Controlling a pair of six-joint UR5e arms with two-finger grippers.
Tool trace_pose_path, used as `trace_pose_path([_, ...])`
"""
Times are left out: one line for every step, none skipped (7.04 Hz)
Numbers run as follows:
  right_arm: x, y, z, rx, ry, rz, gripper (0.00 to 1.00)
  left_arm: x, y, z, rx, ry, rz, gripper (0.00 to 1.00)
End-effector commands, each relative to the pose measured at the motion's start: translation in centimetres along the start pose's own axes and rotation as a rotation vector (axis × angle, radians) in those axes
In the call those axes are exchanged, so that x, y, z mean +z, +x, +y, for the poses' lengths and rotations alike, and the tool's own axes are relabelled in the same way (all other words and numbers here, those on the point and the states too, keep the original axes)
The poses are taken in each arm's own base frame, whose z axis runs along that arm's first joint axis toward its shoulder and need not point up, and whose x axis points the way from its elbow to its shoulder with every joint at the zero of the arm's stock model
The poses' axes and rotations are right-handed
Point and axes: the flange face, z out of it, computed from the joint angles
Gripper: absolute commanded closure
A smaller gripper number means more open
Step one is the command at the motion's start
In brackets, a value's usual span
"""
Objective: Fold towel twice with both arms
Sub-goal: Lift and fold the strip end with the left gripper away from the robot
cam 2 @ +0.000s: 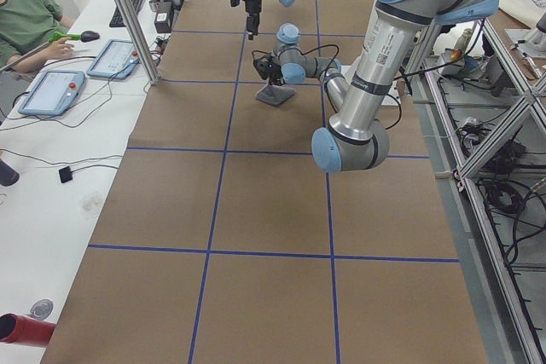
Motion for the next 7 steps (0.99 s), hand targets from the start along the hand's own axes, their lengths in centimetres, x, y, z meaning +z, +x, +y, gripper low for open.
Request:
trace_pose_path([0.1,0.1,-0.1,0.001,0.001,0.002,0.0,0.3,0.7,-0.1,-0.001,0.0,0.011,1.0])
trace_pose_path([0.1,0.1,-0.1,0.001,0.001,0.002,0.0,-0.1,1.6,-0.9,-0.007,0.01,0.022,1.0])
trace_pose_path([0.1,0.1,-0.1,0.001,0.001,0.002,0.0,0.1,2.1,-1.5,-0.013,0.018,0.021,1.0])
trace_pose_path([0.2,0.1,0.0,0.001,0.005,0.004,0.0,-0.1,3.4,-2.3,-0.021,0.003,0.023,1.0])
trace_pose_path([0.1,0.0,-0.1,0.0,0.014,0.005,0.0,0.5,4.3,-2.5,-0.025,0.006,0.018,1.0])
trace_pose_path([0.4,0.1,-0.2,0.002,0.012,0.009,0.0,1.6,5.8,-2.4,-0.028,0.01,0.01,1.0])
trace_pose_path([0.5,0.2,-0.2,0.002,0.014,0.012,0.0,3.0,7.7,-2.1,-0.03,0.013,0.003,1.0])
